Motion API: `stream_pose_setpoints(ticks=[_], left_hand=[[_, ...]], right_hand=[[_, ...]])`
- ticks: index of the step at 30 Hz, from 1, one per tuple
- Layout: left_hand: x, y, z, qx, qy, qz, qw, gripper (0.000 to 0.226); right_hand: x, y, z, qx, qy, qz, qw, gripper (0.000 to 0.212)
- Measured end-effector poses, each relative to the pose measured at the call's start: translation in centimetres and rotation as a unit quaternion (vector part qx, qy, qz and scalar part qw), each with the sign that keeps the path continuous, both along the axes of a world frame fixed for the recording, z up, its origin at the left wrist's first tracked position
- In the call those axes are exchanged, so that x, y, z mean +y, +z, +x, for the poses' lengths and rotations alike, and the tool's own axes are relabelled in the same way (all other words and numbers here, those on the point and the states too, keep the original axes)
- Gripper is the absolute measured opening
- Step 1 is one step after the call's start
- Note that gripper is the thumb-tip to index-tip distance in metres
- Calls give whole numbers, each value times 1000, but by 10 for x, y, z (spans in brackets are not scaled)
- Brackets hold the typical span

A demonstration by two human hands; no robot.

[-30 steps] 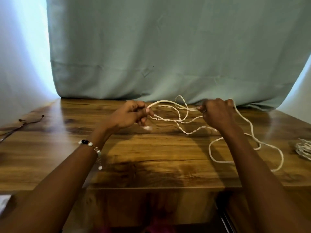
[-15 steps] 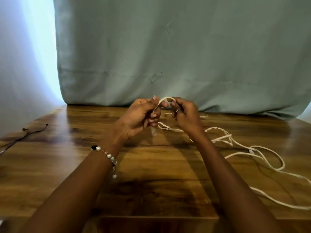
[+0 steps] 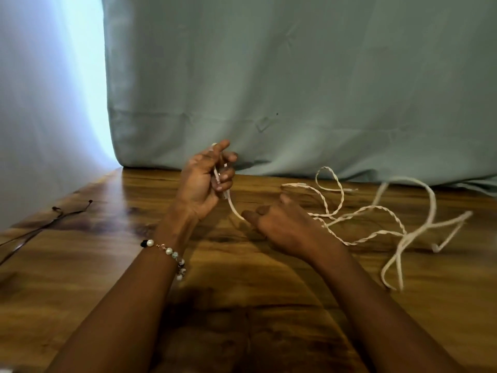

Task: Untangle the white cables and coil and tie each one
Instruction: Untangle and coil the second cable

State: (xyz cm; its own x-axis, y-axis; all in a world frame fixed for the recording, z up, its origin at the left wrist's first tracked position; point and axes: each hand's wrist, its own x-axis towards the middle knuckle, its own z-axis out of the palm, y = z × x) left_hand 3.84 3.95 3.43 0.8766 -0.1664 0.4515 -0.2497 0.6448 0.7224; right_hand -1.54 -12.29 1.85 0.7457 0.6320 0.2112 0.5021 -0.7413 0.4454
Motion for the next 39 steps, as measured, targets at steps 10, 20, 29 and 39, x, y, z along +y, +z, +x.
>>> stream_pose_setpoints(ticks=[10, 20, 29, 39], left_hand=[[-33, -27, -4, -36, 28, 372, 927, 43], [-32, -20, -23, 24, -221, 331, 917, 38], [-19, -18, -19, 59, -492, 47, 867, 38], [15, -8, 1, 9, -406, -211, 889, 58]], right_hand=[[-37, 6, 10, -3, 205, 326, 923, 13], [-63, 11, 18, -41, 162, 499, 851, 16], [-53, 1, 21, 27, 85, 465, 881, 27], [-11, 1, -2, -91, -3, 46, 995, 53]])
